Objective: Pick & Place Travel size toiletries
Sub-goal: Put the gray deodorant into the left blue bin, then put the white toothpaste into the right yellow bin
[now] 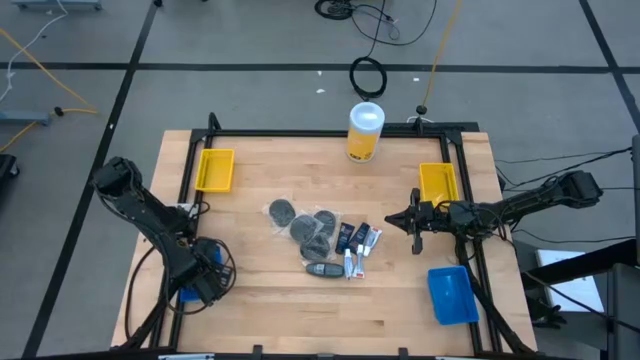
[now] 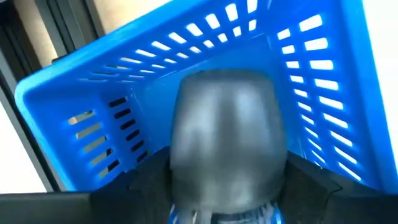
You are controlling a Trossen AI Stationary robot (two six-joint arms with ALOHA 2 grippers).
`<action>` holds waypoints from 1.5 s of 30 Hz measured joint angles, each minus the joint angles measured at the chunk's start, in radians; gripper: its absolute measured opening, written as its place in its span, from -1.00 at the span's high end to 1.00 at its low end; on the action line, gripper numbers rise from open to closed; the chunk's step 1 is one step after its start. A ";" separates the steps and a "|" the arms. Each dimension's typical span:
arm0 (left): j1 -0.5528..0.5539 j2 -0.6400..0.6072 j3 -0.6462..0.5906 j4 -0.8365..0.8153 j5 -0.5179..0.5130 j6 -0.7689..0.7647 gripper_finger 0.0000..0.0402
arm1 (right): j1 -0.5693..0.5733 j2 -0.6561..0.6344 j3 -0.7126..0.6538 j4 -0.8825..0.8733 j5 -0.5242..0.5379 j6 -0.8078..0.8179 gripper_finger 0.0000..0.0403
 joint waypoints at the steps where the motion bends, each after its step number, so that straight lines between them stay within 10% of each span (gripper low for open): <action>1: 0.000 0.000 0.000 -0.001 0.001 0.008 -0.22 | 0.000 0.000 0.000 0.000 0.000 0.000 0.98; 15: 0.000 -0.134 0.086 -0.074 -0.120 0.097 -0.52 | 0.000 0.000 0.000 0.000 0.003 0.000 0.98; 32: 0.042 -0.102 0.159 0.376 -1.220 1.218 -0.38 | 0.000 0.000 0.000 0.000 -0.001 0.013 0.98; 40: 0.227 0.039 0.158 0.617 -1.245 1.438 -0.38 | 0.001 0.002 0.000 -0.007 -0.209 0.078 0.98; 45: 0.357 0.168 0.157 0.831 -1.073 1.615 -0.38 | 0.030 0.046 0.000 0.020 -0.297 0.036 0.98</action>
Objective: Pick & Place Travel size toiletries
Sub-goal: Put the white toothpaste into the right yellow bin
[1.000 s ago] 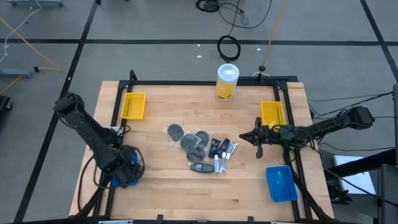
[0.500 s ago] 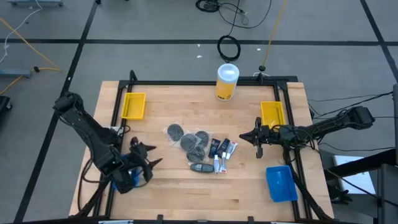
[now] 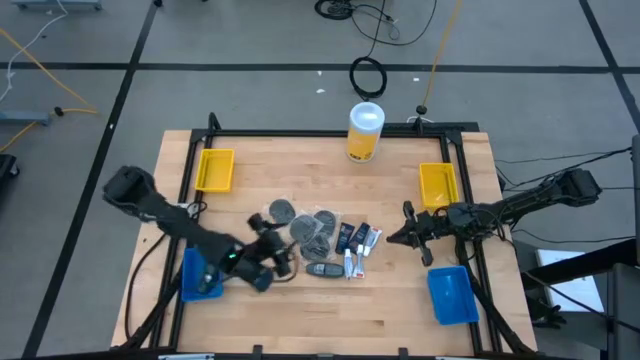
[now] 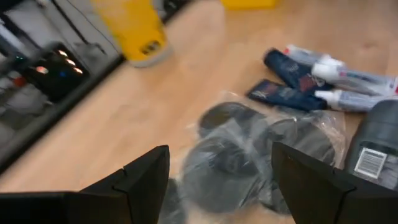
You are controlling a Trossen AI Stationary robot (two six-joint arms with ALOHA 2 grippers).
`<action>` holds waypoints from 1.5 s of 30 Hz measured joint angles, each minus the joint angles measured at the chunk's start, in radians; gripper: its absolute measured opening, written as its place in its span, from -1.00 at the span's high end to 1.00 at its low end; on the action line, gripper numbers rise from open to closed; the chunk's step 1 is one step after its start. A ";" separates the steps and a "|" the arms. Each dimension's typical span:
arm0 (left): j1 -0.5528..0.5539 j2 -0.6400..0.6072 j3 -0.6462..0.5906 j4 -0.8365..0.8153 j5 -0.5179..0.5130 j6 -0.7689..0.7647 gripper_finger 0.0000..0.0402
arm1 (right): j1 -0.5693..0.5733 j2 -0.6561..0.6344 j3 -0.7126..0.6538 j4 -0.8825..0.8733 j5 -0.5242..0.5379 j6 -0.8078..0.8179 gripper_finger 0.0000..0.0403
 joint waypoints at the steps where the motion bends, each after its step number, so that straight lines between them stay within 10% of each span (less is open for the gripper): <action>1: 0.024 0.029 0.000 0.066 0.039 0.047 -0.39 | 0.016 0.019 0.000 0.017 0.000 -0.016 0.98; 9: 0.145 0.237 0.000 0.585 0.293 0.354 -0.38 | 0.155 0.262 0.067 0.157 0.089 -0.151 0.98; 15: 0.154 0.257 0.000 0.577 0.298 0.330 -0.38 | 0.188 0.466 0.193 0.037 0.222 -0.187 0.91; 24: 0.155 0.257 0.000 0.574 0.266 0.311 -0.38 | 0.145 0.535 0.422 -0.435 0.357 -0.276 0.20; 31: 0.155 0.257 0.000 0.557 0.266 0.304 -0.38 | 0.010 0.617 0.451 -0.498 0.177 -0.284 -0.21; 45: 0.155 0.257 0.000 0.544 0.266 0.302 -0.38 | -0.079 0.738 0.453 -0.420 0.109 -0.317 0.08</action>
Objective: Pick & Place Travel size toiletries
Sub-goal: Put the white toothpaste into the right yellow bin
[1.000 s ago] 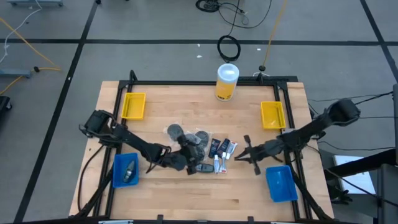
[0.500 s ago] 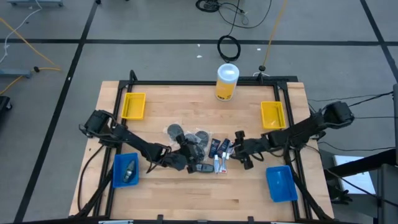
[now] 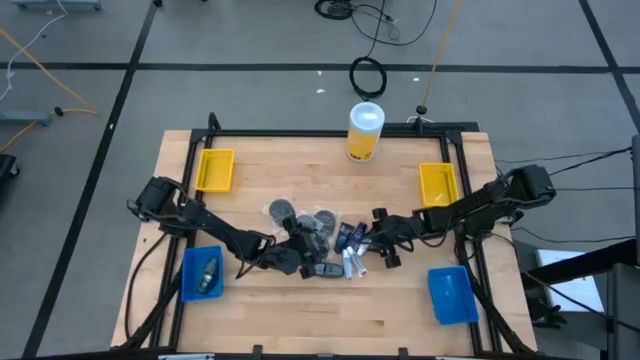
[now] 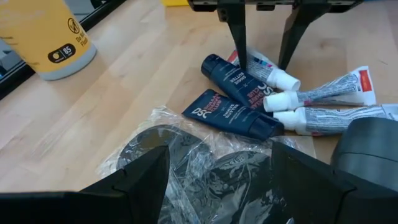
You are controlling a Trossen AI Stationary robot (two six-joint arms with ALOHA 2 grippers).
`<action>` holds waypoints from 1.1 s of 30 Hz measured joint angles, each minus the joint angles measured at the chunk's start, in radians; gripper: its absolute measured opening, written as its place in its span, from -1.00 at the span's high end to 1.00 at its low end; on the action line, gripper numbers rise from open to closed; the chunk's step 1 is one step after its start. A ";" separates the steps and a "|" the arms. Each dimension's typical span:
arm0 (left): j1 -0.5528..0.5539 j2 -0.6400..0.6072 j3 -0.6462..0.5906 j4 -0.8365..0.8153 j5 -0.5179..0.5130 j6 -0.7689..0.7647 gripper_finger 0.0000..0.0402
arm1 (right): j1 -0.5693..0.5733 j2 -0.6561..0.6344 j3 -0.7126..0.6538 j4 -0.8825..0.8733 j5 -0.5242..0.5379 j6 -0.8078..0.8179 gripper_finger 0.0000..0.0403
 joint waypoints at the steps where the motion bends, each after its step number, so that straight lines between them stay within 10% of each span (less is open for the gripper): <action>1: 0.000 0.000 0.000 -0.002 0.000 0.000 -0.38 | -0.002 0.000 0.000 -0.001 0.000 -0.001 0.13; 12: 0.000 0.000 0.000 -0.021 0.000 -0.006 -0.38 | -0.004 -0.144 -0.004 -0.147 0.038 0.035 0.60; 24: 0.000 0.000 0.000 -0.022 0.001 -0.007 -0.38 | -0.030 -0.628 -0.004 -0.734 0.450 0.444 0.82; 33: 0.000 0.000 0.000 -0.022 0.000 -0.007 -0.38 | -0.254 -0.861 0.014 -0.955 0.618 0.730 0.84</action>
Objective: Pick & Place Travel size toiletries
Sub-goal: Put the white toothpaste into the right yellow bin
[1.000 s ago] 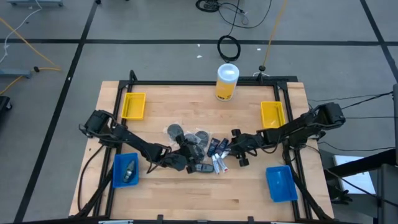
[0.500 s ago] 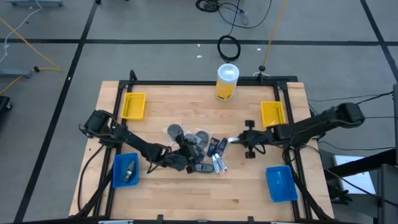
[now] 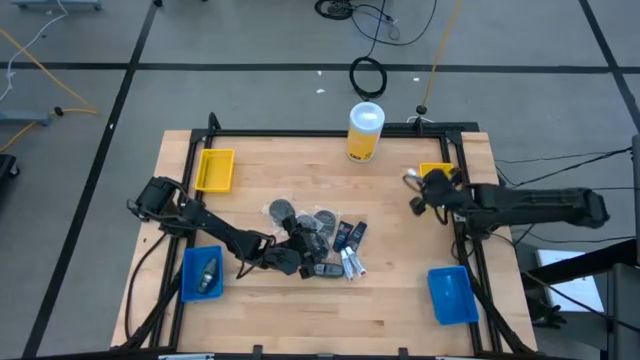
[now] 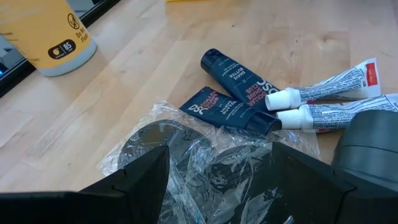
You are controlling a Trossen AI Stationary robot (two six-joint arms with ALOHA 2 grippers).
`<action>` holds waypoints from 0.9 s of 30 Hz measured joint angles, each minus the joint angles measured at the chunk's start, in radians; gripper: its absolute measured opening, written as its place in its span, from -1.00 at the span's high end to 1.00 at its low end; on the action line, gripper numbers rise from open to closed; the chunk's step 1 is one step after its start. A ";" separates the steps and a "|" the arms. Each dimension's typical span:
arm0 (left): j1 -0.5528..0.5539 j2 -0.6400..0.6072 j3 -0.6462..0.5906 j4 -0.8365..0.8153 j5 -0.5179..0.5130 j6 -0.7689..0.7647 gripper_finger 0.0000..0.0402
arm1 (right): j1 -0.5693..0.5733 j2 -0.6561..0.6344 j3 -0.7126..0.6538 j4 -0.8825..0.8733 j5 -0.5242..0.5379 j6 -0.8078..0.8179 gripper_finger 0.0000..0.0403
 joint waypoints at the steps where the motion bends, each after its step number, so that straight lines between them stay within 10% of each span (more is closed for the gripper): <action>1: 0.000 0.000 0.000 0.000 0.000 0.000 -0.38 | -0.031 0.000 0.002 -0.010 0.005 0.010 0.85; 27: 0.000 0.000 0.000 -0.015 0.001 -0.005 -0.38 | -0.340 0.362 0.002 -0.020 -0.093 0.078 0.61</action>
